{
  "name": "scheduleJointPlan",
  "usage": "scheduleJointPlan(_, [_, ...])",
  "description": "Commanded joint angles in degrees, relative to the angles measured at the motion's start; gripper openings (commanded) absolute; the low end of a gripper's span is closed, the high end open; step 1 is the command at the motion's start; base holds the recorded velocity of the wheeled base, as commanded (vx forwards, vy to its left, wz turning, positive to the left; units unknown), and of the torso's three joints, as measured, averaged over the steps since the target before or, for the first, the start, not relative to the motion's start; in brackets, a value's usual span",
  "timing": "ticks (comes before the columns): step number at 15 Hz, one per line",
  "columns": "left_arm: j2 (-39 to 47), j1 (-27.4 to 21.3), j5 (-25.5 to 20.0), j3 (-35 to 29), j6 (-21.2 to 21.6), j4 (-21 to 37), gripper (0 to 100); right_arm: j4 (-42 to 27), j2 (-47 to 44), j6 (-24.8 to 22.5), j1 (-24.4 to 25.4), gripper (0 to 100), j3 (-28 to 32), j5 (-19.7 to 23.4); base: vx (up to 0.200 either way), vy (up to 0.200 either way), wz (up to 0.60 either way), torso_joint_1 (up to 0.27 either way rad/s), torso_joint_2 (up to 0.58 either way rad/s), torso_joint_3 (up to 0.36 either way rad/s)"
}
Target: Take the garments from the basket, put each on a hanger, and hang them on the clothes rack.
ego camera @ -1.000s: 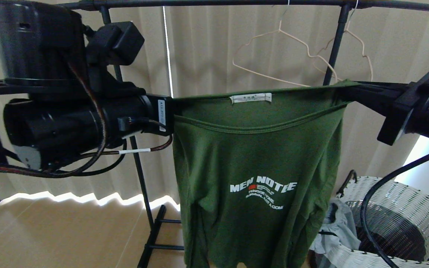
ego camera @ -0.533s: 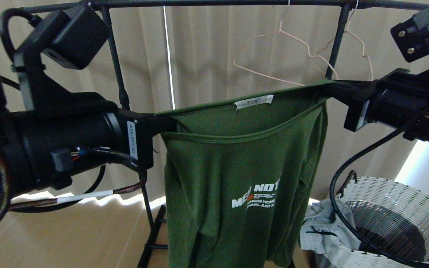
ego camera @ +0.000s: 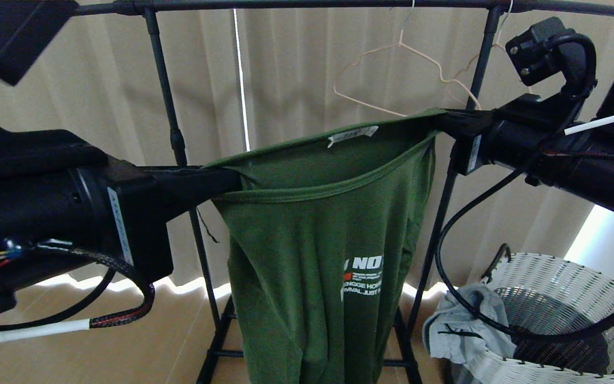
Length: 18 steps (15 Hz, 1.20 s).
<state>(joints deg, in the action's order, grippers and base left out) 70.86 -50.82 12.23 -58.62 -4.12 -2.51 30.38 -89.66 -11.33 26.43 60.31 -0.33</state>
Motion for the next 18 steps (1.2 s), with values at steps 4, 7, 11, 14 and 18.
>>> scheduleJointPlan(4, [-0.9,0.5,0.3,-0.2,0.0,0.4,0,0.2,-0.2,-0.1,0.0,0,0.0,-0.3,0.0,0.0,0.0,0.0,0.0,0.0])
scheduleJointPlan(7, [-0.8,3.4,0.4,-0.5,0.2,1.4,0,-0.1,3.2,-0.2,0.0,0,-2.6,-0.5,0.0,0.0,0.0,0.0,0.0,0.0])
scheduleJointPlan(11, [1.8,7.2,0.1,-2.5,0.4,0.9,0,-2.7,11.6,-0.2,0.0,0,-7.5,-0.3,0.0,0.0,0.0,0.0,0.0,0.0])
scheduleJointPlan(14, [8.3,11.3,0.1,-9.4,0.7,0.5,0,-10.7,18.6,-0.2,0.6,0,-7.5,0.0,0.0,0.0,0.0,0.0,0.0,0.0])
scheduleJointPlan(18, [11.8,13.3,0.0,-13.2,1.4,-1.0,0,-16.5,22.3,-0.2,3.9,0,-6.4,0.0,0.0,0.0,0.0,0.0,0.0,0.0])
